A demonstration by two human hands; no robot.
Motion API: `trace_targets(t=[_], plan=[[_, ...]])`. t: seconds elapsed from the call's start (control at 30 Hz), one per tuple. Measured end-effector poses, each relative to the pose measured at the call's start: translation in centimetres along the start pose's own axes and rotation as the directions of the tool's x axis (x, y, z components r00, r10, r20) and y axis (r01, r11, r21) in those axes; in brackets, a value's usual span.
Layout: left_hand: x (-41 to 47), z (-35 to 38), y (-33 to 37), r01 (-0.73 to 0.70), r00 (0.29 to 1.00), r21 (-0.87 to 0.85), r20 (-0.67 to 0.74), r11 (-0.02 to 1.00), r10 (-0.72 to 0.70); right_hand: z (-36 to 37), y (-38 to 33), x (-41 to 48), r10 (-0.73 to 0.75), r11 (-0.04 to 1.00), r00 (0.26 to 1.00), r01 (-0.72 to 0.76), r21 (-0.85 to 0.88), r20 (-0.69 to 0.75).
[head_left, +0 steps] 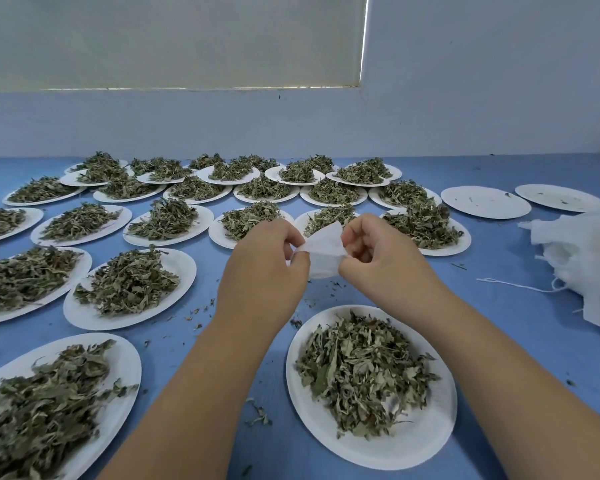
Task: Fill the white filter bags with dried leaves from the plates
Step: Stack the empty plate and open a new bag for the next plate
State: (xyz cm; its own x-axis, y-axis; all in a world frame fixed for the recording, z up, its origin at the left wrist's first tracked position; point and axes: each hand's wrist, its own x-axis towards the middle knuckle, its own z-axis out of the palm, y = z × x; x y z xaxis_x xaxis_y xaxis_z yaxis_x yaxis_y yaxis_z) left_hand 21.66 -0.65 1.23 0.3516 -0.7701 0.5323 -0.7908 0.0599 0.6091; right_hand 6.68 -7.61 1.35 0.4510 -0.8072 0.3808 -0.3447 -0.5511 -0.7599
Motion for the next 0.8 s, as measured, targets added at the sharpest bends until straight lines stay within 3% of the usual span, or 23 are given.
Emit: trace_targets(t=[0.17,0.27,0.4,0.5,0.67,0.8], plan=[[-0.4,0.1,0.3,0.027,0.993,0.018,0.115,0.999,-0.029,-0.1,0.0,-0.1,0.003,1.000,1.000,-0.003,-0.025,0.004],[-0.7,0.1,0.8,-0.036,0.987,0.052,0.161,0.998,0.027,0.1,0.2,-0.1,0.022,0.999,1.000,-0.021,-0.044,0.012],[-0.8,0.0,1.0,0.027,0.999,0.109,0.020,0.994,-0.029,0.3,0.3,0.0,0.068,0.997,0.997,-0.066,-0.051,0.030],[-0.7,-0.4,1.1,0.063,0.997,0.062,-0.045,0.996,-0.060,0.3,0.1,-0.1,0.095,0.995,0.994,-0.094,-0.024,0.048],[-0.8,-1.1,1.1,-0.037,0.993,-0.085,0.107,0.996,0.046,-0.5,-0.1,0.0,0.172,0.985,0.978,-0.169,-0.035,0.115],[-0.8,-1.5,1.2,-0.006,0.989,-0.228,0.145,0.974,0.040,-1.6,-0.3,0.0,0.208,0.977,0.948,-0.192,-0.091,0.241]])
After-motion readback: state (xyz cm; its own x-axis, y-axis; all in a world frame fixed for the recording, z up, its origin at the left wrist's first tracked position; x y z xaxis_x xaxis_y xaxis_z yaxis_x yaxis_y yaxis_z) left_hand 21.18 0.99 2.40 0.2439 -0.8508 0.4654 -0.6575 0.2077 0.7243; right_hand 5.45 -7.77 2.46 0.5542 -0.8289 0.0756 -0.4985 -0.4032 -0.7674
